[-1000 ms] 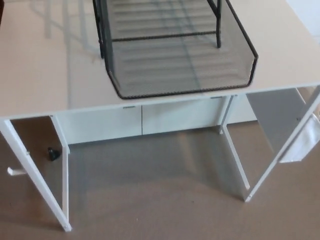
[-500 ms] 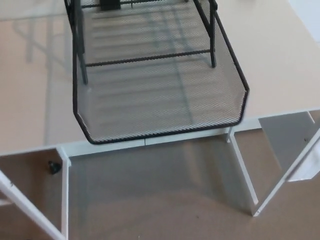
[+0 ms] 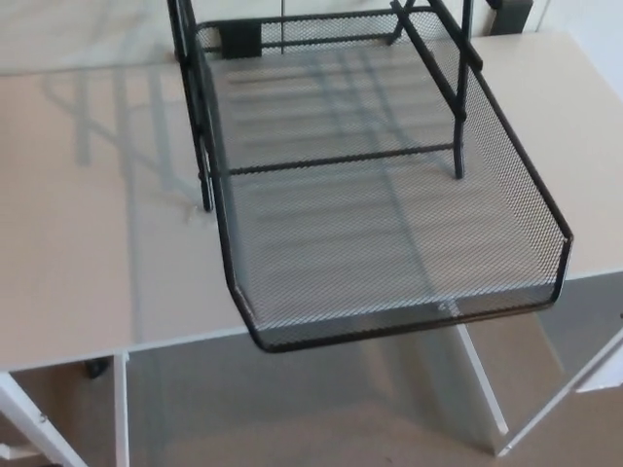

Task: The robot walk towards a table in front and then pushes a layer of a file tray back to its original position using its right hand

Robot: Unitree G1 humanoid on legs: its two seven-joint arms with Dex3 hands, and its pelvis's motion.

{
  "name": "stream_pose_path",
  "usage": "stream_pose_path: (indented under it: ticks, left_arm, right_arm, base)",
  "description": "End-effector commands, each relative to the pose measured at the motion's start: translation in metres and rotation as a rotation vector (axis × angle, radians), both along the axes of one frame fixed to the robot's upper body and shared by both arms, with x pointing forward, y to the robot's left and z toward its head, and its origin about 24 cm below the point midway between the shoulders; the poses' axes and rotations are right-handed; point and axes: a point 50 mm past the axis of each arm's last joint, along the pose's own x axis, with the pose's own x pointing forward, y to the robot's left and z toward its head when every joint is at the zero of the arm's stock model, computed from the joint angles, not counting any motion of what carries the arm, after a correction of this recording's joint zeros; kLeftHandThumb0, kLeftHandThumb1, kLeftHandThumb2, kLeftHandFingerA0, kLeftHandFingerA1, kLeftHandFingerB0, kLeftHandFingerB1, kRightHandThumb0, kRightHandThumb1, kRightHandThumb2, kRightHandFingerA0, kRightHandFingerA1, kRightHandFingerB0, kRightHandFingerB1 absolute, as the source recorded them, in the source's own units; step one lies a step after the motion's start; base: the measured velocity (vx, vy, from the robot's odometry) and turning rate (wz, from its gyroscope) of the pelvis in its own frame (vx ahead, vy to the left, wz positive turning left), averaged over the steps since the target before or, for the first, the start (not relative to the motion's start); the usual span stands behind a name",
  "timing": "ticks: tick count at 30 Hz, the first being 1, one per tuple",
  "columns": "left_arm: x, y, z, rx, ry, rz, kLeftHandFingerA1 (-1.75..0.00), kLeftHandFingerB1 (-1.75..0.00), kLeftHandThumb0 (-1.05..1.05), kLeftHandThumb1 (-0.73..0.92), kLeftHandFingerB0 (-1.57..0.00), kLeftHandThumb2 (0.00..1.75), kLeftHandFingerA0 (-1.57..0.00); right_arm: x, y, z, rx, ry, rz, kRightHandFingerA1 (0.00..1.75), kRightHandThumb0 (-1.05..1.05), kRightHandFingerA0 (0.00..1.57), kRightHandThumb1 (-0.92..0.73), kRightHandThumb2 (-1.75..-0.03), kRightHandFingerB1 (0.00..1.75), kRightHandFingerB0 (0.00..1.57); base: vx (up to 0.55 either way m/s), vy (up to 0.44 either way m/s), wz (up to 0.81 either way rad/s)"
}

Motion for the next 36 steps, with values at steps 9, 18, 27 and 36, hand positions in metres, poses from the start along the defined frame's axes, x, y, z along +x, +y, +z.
stream_pose_path:
  ticks: [9,18,27,36]
  left_arm:
    - [0.001,0.002,-0.004,0.046,0.199,-0.196,-0.57,-0.48,-0.21,0.42,-0.15,0.86,-0.32]
    - [0.006,0.001,-0.003,0.065,0.227,-0.238,-0.44,-0.34,-0.27,0.60,-0.27,0.57,-0.36]
    - [0.005,-0.001,-0.003,0.023,0.236,-0.222,-0.45,-0.37,-0.34,0.59,-0.26,0.65,-0.30]
    - [-0.002,-0.004,-0.002,0.006,0.211,-0.262,-0.44,-0.34,-0.28,0.62,-0.28,0.58,-0.33]
  right_arm:
    - [0.000,-0.006,-0.003,-0.007,-0.010,-0.021,0.50,-0.79,0.94,-0.28,-0.59,0.49,0.96]
    - [0.001,-0.007,-0.002,-0.009,-0.010,-0.004,0.50,-0.80,0.91,-0.29,-0.61,0.49,0.94]
    - [0.001,-0.006,0.000,-0.010,-0.016,0.000,0.51,-0.80,0.91,-0.29,-0.61,0.49,0.94]
    - [-0.004,-0.006,-0.001,-0.002,0.000,-0.003,0.50,-0.79,0.91,-0.29,-0.60,0.48,0.93]
  base:
    - [0.06,-0.136,-0.04]
    - [0.00,0.106,-0.01]
    - [0.08,0.104,0.04]
    - [0.01,-0.031,0.03]
